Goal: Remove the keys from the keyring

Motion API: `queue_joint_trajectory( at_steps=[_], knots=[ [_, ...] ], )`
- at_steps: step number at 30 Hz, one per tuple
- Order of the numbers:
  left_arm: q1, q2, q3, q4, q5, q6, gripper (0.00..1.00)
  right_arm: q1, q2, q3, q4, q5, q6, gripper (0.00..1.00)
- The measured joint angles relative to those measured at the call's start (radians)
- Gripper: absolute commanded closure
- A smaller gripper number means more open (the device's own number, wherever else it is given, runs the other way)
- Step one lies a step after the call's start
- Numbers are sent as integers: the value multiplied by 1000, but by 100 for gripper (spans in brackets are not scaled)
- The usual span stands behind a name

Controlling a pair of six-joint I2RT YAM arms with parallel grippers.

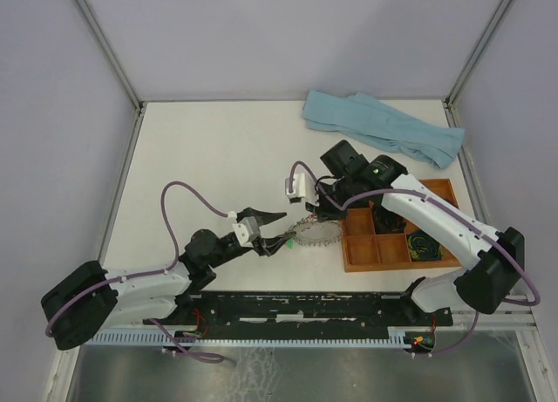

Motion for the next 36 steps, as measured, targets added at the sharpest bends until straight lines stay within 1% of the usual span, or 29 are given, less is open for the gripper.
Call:
queue_joint_trajectory(
  at_steps=[4, 8, 13, 14, 18, 23, 26, 31, 36],
  knots=[
    [0, 104, 8, 89, 34, 51, 43, 74, -39, 18, -34, 119, -148, 99],
    [0, 207, 14, 204, 56, 84, 47, 108, -32, 82, -68, 222, -309, 99],
    [11, 334, 26, 377, 58, 109, 51, 125, 27, 184, -106, 326, -432, 99],
    [24, 393, 26, 443, 59, 112, 54, 127, 61, 208, -109, 371, -456, 99],
    [34, 440, 33, 472, 63, 112, 57, 131, 79, 208, -123, 384, -459, 99],
    [39, 470, 43, 476, 62, 111, 58, 145, 89, 208, -132, 381, -451, 99],
    [39, 470, 43, 479, 62, 108, 58, 146, 89, 206, -134, 372, -447, 99],
    [39, 468, 43, 480, 61, 65, 55, 146, 89, 172, -131, 356, -441, 99],
    [39, 441, 43, 484, 51, 16, 55, 146, 88, 143, -128, 342, -440, 99]
  ],
)
